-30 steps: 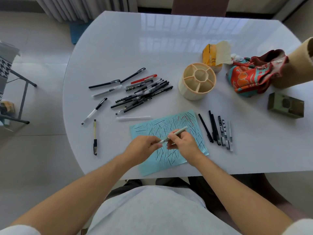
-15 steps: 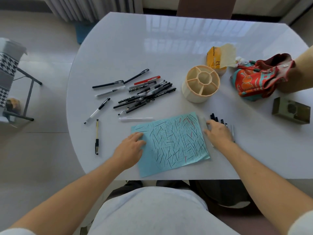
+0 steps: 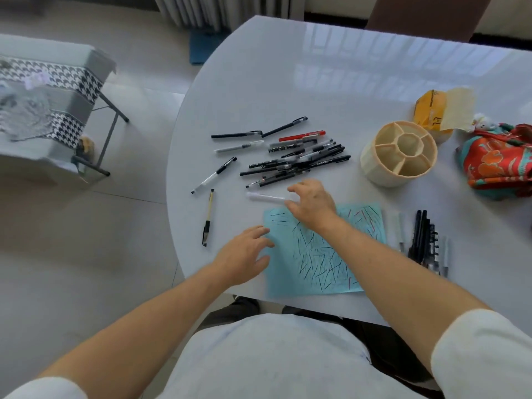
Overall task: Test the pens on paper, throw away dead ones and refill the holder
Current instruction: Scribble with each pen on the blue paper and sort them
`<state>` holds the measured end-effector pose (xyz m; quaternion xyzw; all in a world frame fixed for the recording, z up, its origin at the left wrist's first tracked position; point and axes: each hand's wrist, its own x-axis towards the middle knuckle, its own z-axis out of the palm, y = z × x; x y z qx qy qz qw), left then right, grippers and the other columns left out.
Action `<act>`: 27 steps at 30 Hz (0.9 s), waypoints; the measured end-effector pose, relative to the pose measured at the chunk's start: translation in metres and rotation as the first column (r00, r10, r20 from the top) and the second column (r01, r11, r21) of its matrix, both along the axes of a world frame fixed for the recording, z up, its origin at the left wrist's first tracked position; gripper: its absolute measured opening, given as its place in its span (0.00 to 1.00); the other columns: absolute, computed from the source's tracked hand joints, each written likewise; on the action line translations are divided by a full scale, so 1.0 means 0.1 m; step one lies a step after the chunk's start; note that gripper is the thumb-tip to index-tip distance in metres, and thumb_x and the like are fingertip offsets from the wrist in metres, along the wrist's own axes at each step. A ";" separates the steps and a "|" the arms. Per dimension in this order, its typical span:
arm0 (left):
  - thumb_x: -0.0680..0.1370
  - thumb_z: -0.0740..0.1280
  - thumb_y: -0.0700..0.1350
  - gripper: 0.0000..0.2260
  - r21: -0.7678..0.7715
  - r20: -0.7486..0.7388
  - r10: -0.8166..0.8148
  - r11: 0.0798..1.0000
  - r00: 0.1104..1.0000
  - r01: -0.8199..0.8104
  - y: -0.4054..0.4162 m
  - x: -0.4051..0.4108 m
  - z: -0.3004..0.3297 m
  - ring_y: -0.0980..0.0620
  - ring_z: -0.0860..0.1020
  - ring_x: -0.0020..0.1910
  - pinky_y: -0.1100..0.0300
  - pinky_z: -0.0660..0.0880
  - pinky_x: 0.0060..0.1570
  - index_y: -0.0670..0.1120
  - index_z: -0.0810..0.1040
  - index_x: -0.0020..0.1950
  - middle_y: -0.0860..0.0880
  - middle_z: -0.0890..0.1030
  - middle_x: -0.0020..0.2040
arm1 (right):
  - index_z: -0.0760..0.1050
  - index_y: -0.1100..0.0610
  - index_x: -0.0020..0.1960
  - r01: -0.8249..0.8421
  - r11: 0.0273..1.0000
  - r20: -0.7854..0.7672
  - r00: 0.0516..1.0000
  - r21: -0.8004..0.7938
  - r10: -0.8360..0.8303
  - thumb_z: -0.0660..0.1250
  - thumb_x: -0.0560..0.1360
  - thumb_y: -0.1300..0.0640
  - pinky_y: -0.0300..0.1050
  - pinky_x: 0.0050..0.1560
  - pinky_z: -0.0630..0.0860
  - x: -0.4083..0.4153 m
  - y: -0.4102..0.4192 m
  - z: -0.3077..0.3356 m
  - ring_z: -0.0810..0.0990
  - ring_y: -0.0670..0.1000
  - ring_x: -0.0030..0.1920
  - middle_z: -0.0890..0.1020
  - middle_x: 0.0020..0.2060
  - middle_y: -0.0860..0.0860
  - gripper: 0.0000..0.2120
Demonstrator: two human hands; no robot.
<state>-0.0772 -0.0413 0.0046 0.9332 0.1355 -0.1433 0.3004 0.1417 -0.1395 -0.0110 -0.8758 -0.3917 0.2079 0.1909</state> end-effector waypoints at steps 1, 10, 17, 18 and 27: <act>0.80 0.65 0.50 0.16 -0.004 -0.009 0.022 1.000 1.000 -0.022 0.02 -0.04 0.01 0.51 0.62 0.77 0.53 0.63 0.73 0.50 0.77 0.67 0.49 0.67 0.76 | 0.82 0.55 0.61 -0.027 0.999 0.037 0.999 -0.037 0.029 0.69 0.78 0.51 0.52 0.60 0.76 -0.02 0.07 -0.04 0.74 0.55 0.62 0.79 0.57 0.53 0.14; 0.80 0.65 0.51 0.21 -0.242 0.046 0.498 0.847 0.866 -0.474 0.29 -0.06 0.09 0.59 0.79 0.41 0.55 0.78 0.48 0.59 0.65 0.72 0.61 0.79 0.55 | 0.81 0.54 0.48 0.012 0.994 -0.288 0.957 0.110 0.020 0.73 0.78 0.55 0.40 0.45 0.79 -0.12 -0.24 0.29 0.82 0.45 0.40 0.84 0.39 0.46 0.03; 0.82 0.62 0.52 0.06 -0.280 -0.031 0.184 0.942 0.982 -0.185 0.23 0.23 0.17 0.61 0.75 0.34 0.59 0.73 0.37 0.56 0.79 0.54 0.57 0.80 0.39 | 0.85 0.54 0.43 0.414 0.893 -0.714 0.679 0.178 -0.173 0.78 0.72 0.64 0.41 0.37 0.80 -0.43 -0.82 0.58 0.81 0.49 0.33 0.85 0.34 0.53 0.06; 0.82 0.62 0.53 0.07 -0.257 -0.033 0.117 0.959 0.993 -0.122 0.18 0.26 0.18 0.60 0.74 0.33 0.60 0.70 0.34 0.54 0.78 0.49 0.56 0.80 0.37 | 0.85 0.56 0.44 0.515 0.834 -0.783 0.595 0.199 -0.180 0.76 0.73 0.66 0.42 0.37 0.80 -0.47 -0.86 0.57 0.81 0.51 0.33 0.84 0.34 0.54 0.06; 0.82 0.61 0.51 0.12 -0.146 -0.079 0.028 0.989 0.997 -0.039 -0.05 0.27 0.27 0.48 0.75 0.35 0.51 0.72 0.37 0.50 0.75 0.41 0.50 0.79 0.35 | 0.84 0.61 0.43 0.760 0.636 -0.885 0.380 0.134 -0.268 0.69 0.78 0.57 0.45 0.32 0.79 -0.97 -0.73 0.37 0.80 0.54 0.31 0.84 0.35 0.60 0.09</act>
